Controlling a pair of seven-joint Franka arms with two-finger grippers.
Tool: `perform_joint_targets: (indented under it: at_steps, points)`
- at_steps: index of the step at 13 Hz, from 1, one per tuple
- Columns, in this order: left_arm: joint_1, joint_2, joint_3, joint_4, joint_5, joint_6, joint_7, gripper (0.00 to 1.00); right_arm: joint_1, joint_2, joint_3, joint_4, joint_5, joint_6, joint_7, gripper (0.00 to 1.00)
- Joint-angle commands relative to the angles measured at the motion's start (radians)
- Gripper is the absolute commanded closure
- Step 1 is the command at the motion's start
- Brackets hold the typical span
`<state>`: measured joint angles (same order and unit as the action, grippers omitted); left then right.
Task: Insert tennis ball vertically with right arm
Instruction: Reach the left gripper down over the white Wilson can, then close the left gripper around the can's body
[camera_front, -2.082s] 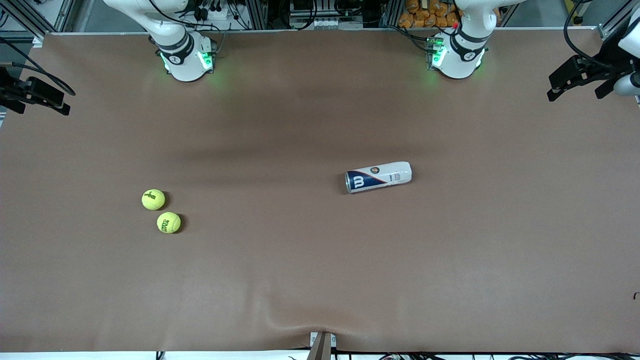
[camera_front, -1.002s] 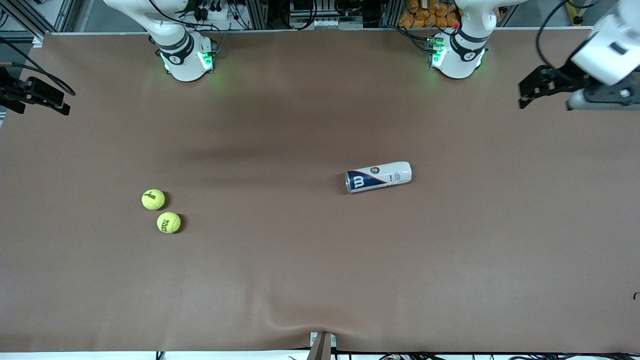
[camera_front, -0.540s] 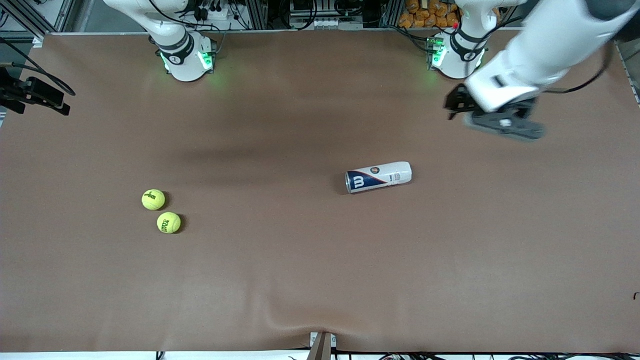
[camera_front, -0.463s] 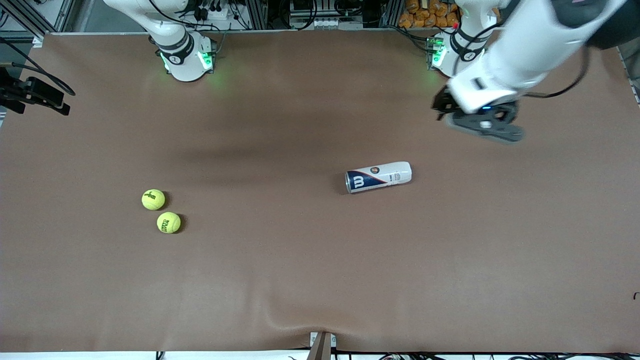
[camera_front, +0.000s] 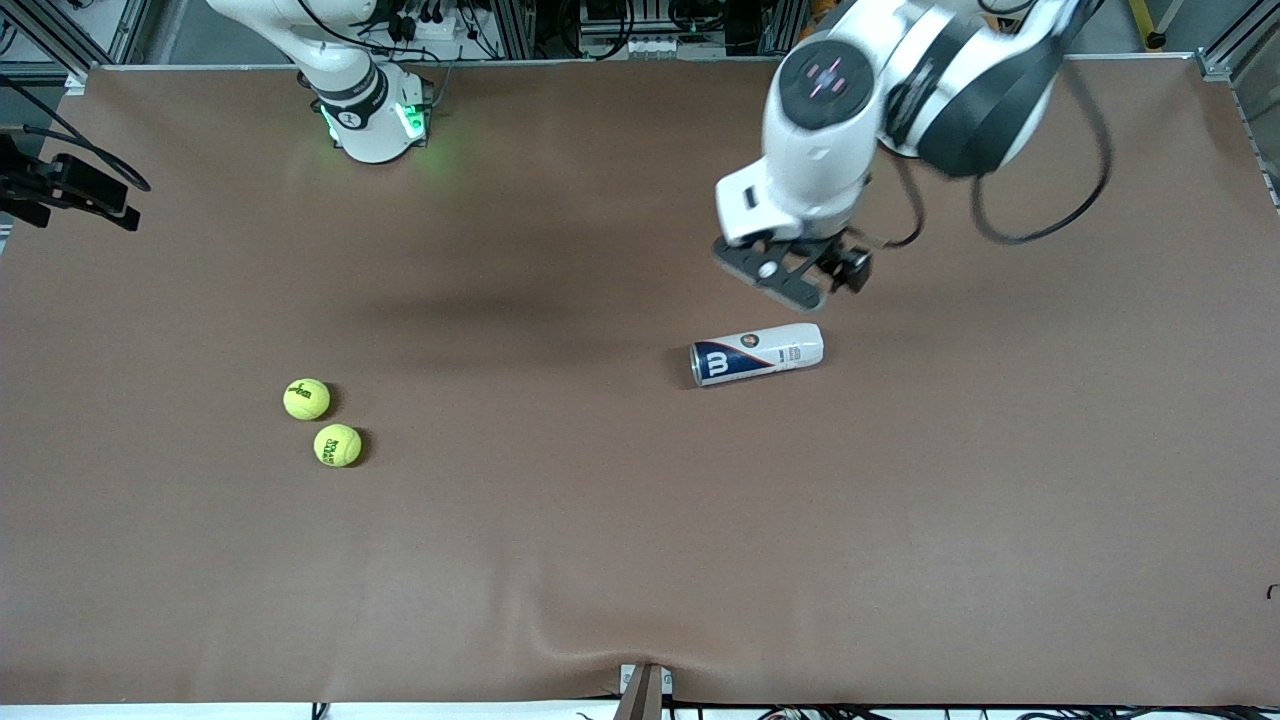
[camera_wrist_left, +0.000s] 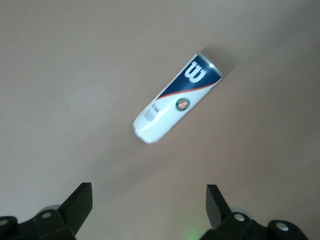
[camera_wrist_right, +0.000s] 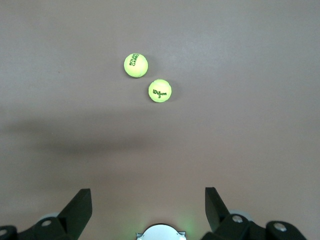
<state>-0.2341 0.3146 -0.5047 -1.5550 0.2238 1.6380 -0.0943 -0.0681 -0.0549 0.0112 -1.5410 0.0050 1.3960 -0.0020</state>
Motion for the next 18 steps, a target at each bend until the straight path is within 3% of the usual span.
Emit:
perform_joint_targets:
  at_steps: [1,6,10,18]
  points:
    - [-0.089,0.156,0.003,0.075,0.164,0.02,0.034,0.0,-0.016,-0.022,0.007,-0.021,0.013,-0.002,-0.009,0.0]
    - [-0.175,0.334,0.005,0.02,0.491,0.02,0.154,0.0,-0.024,-0.022,0.007,-0.019,0.013,-0.002,-0.007,0.0]
    - [-0.153,0.385,0.003,-0.029,0.513,0.057,0.3,0.0,-0.024,-0.022,0.007,-0.019,0.015,-0.003,-0.007,0.0]
    - [-0.149,0.44,0.009,-0.057,0.513,0.111,0.289,0.0,-0.025,-0.022,0.007,-0.019,0.013,-0.003,-0.009,0.0]
